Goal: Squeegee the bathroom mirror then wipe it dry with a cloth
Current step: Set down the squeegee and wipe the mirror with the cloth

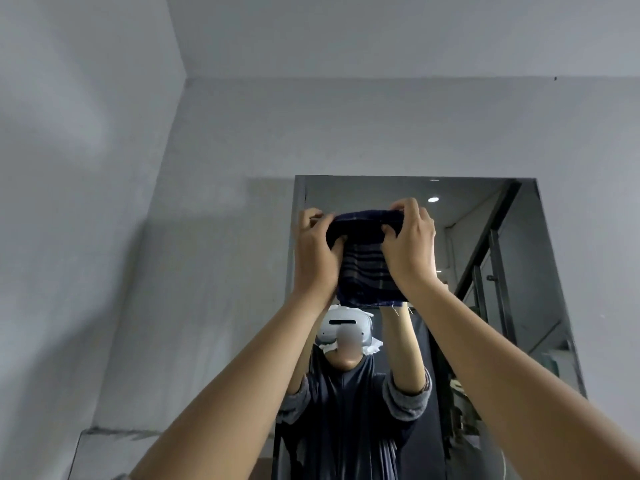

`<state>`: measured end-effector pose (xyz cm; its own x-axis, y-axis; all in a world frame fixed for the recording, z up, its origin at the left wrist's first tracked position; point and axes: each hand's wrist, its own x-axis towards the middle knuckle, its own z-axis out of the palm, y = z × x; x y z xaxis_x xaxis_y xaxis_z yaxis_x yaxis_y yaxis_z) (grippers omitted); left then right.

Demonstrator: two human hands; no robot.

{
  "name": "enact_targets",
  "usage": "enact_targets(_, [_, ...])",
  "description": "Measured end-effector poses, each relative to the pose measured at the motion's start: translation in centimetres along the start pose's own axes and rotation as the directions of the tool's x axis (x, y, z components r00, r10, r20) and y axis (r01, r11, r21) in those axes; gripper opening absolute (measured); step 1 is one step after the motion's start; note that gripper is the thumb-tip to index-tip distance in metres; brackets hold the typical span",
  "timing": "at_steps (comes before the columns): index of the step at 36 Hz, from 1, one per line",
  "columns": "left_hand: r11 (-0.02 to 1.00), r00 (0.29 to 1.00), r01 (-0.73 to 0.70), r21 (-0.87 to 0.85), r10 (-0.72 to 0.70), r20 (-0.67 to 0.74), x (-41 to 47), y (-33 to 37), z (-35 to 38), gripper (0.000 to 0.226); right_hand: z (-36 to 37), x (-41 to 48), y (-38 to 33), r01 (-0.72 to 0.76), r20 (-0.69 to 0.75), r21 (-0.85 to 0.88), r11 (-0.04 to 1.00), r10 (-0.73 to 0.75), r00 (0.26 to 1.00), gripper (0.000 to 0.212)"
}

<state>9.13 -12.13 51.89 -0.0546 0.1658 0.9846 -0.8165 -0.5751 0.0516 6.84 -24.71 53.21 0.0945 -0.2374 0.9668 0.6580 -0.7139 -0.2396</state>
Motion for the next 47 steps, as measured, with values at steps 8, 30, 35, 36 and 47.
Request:
enact_targets(8, [0.994,0.995,-0.053,0.098,0.045,0.084,-0.2,-0.5,-0.5,0.035,-0.1,-0.6,0.2,0.010,-0.015,-0.052,0.999,-0.011,1.000,0.017])
enact_targets(30, [0.951,0.950,-0.211,0.225,0.145,0.278,-0.3,-1.9,-1.6,0.046,0.4,-2.6,1.1,0.220,0.115,-0.166,0.961,-0.203,0.972,0.032])
enact_targets(35, [0.968,0.909,-0.206,0.140,0.137,0.394,-1.4,-4.0,-2.8,0.050,1.2,-4.0,0.8,0.224,0.274,-0.288,0.931,-0.144,0.951,0.057])
enact_targets(36, [0.972,0.915,-0.186,0.146,0.117,0.386,-1.8,-4.4,-3.1,0.050,1.4,-4.2,0.7,0.230,0.298,-0.331,0.915,-0.130,0.946,0.062])
enact_targets(47, [0.931,0.943,-0.167,0.326,0.055,0.327,-6.2,-7.0,-3.0,0.053,4.5,-2.4,-0.3,0.207,0.229,-0.481,0.852,-0.106,0.968,0.076])
